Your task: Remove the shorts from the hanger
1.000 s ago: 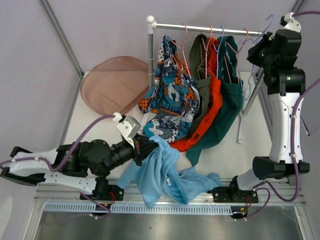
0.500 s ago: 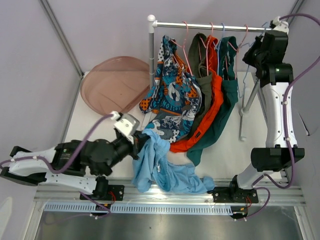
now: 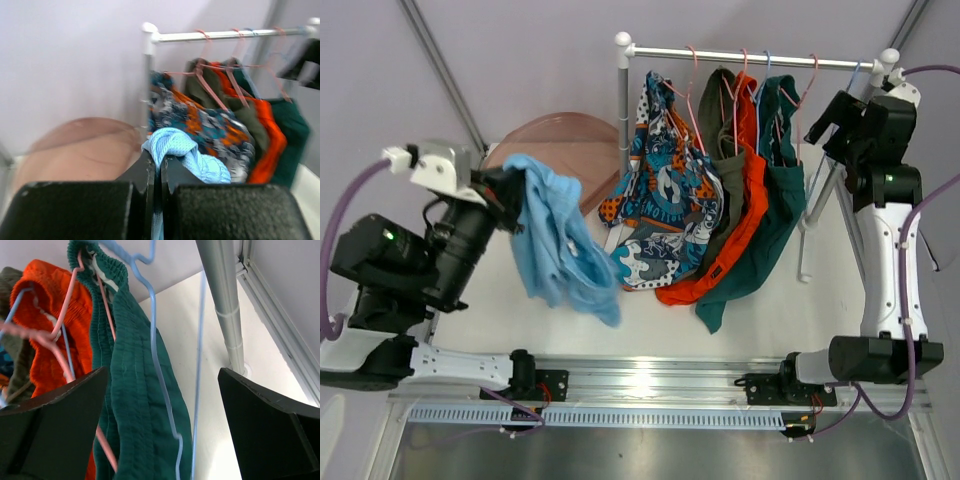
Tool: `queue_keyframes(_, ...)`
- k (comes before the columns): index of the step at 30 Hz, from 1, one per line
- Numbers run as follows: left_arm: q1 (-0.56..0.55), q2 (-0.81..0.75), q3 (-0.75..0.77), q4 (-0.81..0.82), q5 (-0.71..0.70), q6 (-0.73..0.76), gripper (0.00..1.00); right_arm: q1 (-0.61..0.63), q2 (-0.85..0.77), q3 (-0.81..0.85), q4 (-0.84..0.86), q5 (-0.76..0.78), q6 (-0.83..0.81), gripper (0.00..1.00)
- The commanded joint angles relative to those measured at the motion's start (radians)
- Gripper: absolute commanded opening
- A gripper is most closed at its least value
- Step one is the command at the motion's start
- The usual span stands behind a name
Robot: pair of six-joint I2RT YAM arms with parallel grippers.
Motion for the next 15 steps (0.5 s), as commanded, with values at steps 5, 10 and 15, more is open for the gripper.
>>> queue_keyframes(5, 0.391, 0.294, 0.397, -0.01, 0.258, 0.157, 0.0, -0.003, -0.214, -0.071, -0.007, 0.007, 0.011, 1.0)
queue_keyframes(10, 0.693, 0.471, 0.649, -0.131, 0.481, 0.011, 0.0, -0.003, -0.326, -0.144, -0.024, -0.025, 0.036, 0.99)
queue_keyframes(15, 0.93, 0.688, 0.79, -0.148, 0.582, -0.061, 0.0, -0.003, -0.424, -0.241, -0.027, -0.108, 0.051, 0.99)
